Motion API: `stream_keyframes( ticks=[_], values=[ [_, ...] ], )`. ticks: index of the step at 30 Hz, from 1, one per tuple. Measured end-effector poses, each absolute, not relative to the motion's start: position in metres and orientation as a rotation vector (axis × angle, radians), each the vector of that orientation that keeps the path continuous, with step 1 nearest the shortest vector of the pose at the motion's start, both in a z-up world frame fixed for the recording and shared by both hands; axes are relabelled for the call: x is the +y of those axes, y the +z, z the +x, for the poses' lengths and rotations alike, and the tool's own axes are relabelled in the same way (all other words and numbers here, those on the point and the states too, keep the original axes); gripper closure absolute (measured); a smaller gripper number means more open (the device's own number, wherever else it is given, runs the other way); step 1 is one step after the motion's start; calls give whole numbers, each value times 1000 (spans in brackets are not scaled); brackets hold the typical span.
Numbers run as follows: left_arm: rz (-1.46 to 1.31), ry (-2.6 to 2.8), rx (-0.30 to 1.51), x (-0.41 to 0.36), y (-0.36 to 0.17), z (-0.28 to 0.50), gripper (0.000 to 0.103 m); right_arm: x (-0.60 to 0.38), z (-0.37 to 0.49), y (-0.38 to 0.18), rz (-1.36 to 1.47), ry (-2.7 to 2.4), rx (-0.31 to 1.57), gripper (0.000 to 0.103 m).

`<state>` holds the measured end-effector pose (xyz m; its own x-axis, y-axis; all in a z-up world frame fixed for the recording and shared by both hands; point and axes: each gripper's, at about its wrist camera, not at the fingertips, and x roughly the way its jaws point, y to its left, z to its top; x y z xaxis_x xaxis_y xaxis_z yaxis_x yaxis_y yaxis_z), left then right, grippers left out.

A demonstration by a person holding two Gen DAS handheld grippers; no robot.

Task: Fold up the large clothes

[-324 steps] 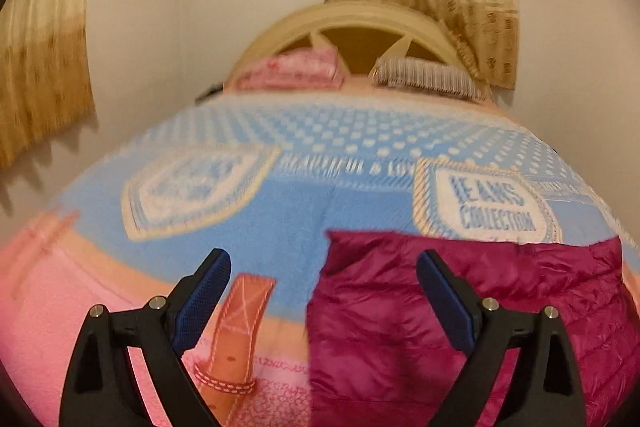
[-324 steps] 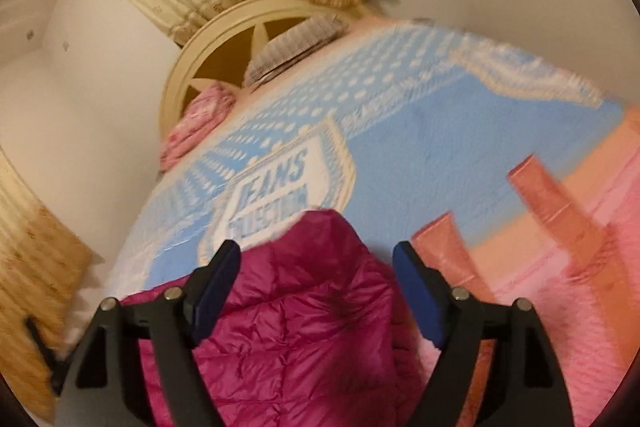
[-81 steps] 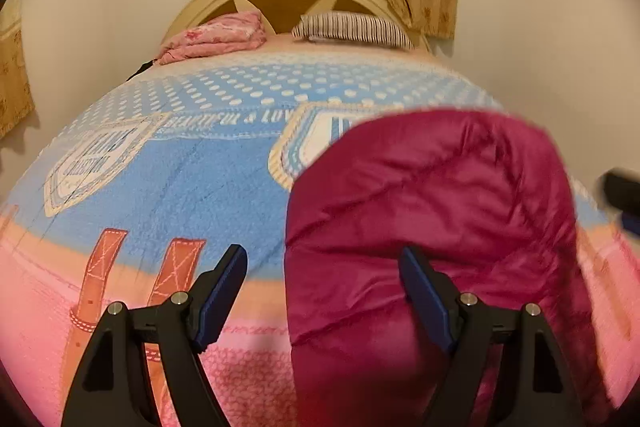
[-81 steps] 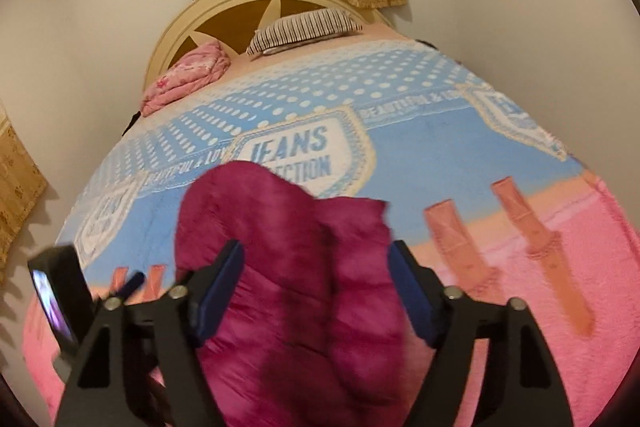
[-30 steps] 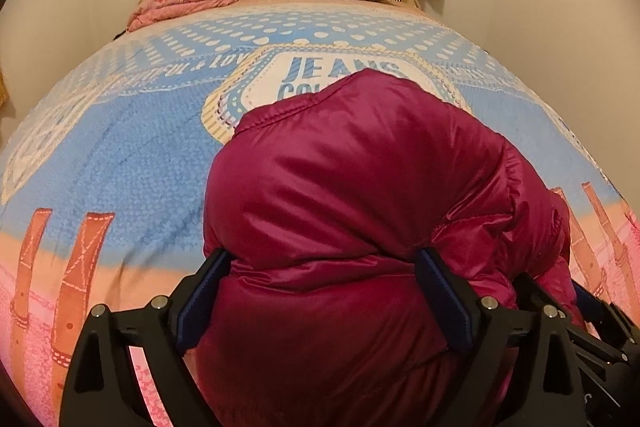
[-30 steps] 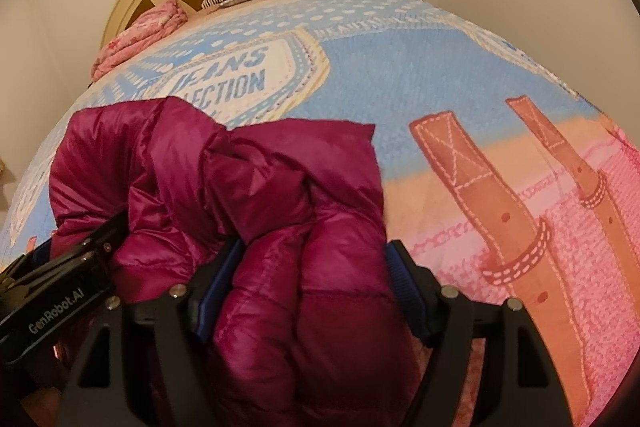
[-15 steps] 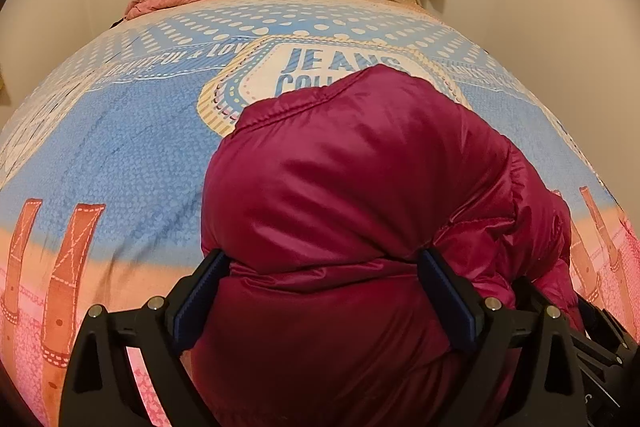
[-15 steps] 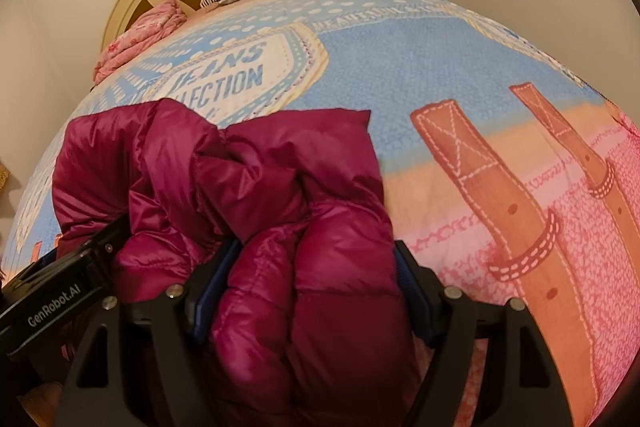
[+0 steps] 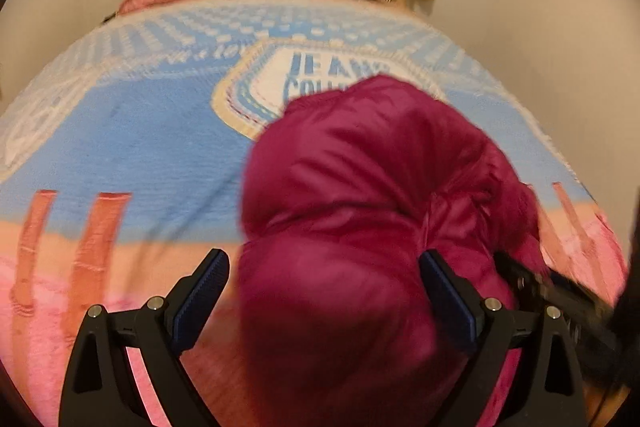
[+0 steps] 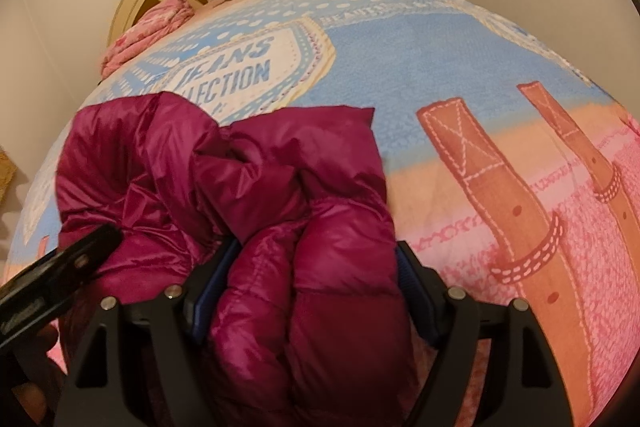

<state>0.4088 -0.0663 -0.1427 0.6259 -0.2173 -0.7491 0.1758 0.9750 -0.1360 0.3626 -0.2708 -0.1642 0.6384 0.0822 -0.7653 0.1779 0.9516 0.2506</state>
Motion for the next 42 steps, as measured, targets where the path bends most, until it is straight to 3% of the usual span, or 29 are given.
stream_keyframes(
  ticks=[2, 5, 12, 17, 21, 23, 30, 35, 42],
  values=[
    [-51, -240, 836, -54, -136, 393, 7, -276, 358, -158, 337, -24, 877, 22],
    [-94, -254, 874, -38, -147, 385, 7, -281, 349, -153, 356, 4, 866, 10],
    [21, -193, 839, -64, -160, 375, 7, -274, 339, -154, 303, -17, 879, 11],
    [-10, -228, 917, -63, -170, 387, 7, -277, 346, -171, 353, -2, 919, 13],
    [4, -253, 893, -66, -169, 380, 12, -266, 343, -168, 332, 45, 901, 41],
    [6, -287, 888, -70, -167, 373, 30, -261, 340, -168, 335, 71, 893, 51],
    [92, -301, 836, -81, -152, 353, 59, -270, 331, -168, 426, 159, 849, 74],
    [78, -302, 783, -70, -127, 332, 71, -266, 317, -154, 437, 179, 812, 79],
    [47, -281, 725, -38, -97, 292, 71, -245, 294, -126, 438, 263, 752, 79]
  ],
)
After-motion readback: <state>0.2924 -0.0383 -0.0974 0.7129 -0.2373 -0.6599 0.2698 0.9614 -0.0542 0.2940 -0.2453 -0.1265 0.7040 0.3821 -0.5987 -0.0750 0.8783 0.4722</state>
